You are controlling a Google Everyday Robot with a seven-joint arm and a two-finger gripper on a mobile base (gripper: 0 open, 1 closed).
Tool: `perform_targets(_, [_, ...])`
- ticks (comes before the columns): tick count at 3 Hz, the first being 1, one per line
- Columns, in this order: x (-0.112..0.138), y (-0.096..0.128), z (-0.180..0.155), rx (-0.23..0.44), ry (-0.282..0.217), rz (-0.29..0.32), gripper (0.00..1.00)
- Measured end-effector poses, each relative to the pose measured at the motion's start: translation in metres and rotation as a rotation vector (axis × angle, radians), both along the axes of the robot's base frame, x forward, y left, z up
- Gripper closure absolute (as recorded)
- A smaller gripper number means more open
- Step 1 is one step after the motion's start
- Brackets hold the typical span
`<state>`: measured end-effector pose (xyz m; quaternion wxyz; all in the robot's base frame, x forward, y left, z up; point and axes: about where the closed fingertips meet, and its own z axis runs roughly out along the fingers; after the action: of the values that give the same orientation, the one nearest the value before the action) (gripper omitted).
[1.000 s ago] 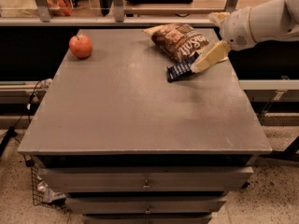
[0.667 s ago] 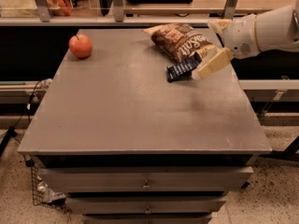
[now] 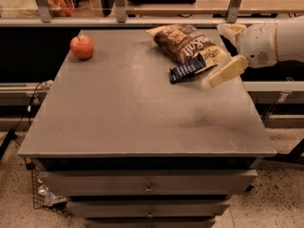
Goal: Move rxbar blueberry near brown chip bag
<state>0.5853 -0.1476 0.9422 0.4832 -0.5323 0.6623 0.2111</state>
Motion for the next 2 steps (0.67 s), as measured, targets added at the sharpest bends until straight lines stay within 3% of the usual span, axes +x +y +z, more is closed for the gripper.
perform_targets(1, [-0.002,-0.001,-0.003,0.017,0.000,0.005,0.00])
perform_targets(2, [-0.007,-0.026,-0.003,0.056,-0.015,-0.029,0.00])
